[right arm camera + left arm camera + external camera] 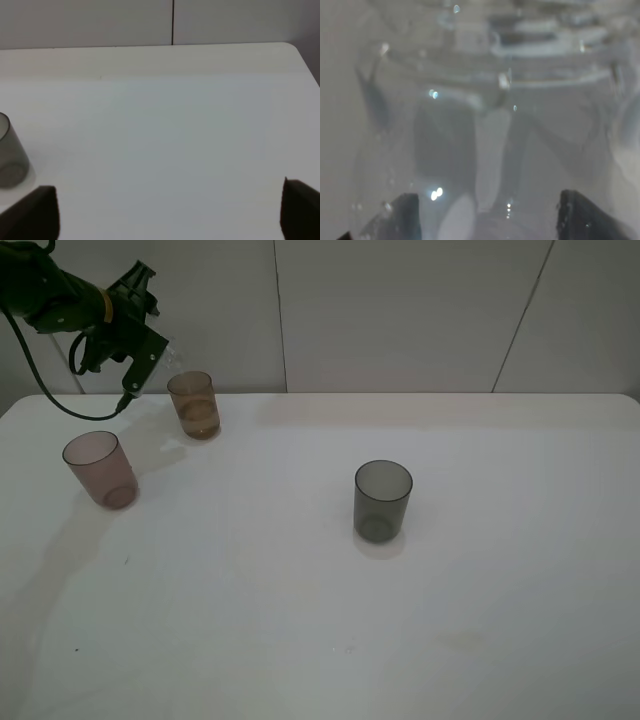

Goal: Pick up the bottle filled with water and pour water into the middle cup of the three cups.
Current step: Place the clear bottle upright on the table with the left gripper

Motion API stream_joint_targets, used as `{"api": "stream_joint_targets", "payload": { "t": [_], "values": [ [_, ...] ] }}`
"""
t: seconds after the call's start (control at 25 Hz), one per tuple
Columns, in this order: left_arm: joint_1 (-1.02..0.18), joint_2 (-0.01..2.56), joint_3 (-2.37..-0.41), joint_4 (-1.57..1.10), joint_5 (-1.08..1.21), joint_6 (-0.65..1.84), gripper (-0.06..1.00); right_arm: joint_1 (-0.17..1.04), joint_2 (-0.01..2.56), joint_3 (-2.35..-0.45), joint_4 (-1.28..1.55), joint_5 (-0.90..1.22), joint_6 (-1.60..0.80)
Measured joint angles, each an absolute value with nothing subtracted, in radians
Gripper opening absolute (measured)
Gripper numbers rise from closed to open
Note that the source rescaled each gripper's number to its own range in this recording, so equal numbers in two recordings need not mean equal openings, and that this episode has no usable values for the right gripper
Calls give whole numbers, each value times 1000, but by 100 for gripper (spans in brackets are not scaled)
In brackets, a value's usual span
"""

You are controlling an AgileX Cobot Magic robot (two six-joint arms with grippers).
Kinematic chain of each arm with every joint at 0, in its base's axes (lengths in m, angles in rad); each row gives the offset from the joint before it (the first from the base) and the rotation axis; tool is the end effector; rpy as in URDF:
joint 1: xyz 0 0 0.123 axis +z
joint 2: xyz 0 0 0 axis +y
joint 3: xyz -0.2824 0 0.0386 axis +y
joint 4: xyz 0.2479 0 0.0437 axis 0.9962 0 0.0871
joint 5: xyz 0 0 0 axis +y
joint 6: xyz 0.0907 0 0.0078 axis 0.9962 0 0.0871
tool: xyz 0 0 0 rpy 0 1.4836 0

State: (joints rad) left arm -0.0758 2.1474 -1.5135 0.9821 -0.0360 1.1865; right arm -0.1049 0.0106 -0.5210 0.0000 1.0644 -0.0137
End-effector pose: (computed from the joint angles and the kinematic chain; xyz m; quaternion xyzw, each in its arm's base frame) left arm 0.4890 -0.0398 0.1813 0.7841 0.3693 0.4251 0.2609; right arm -0.0057 0.0006 0.2827 0.0388 0.8506 -0.0311 0.5235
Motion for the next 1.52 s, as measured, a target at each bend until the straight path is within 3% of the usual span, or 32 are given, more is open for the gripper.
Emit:
{"api": "stream_joint_targets", "payload": {
  "t": [0.92, 1.2, 1.52],
  "values": [
    [-78, 2122, -1512, 882, -33, 1152, 2, -105, 11, -521, 0, 1064, -14],
    [-115, 2042, -1485, 730, -12, 777, 2, -105, 11, -521, 0, 1064, -14],
    [-242, 1978, -1480, 554, -8, 88, 2, -105, 11, -521, 0, 1064, -14]
  ]
}}
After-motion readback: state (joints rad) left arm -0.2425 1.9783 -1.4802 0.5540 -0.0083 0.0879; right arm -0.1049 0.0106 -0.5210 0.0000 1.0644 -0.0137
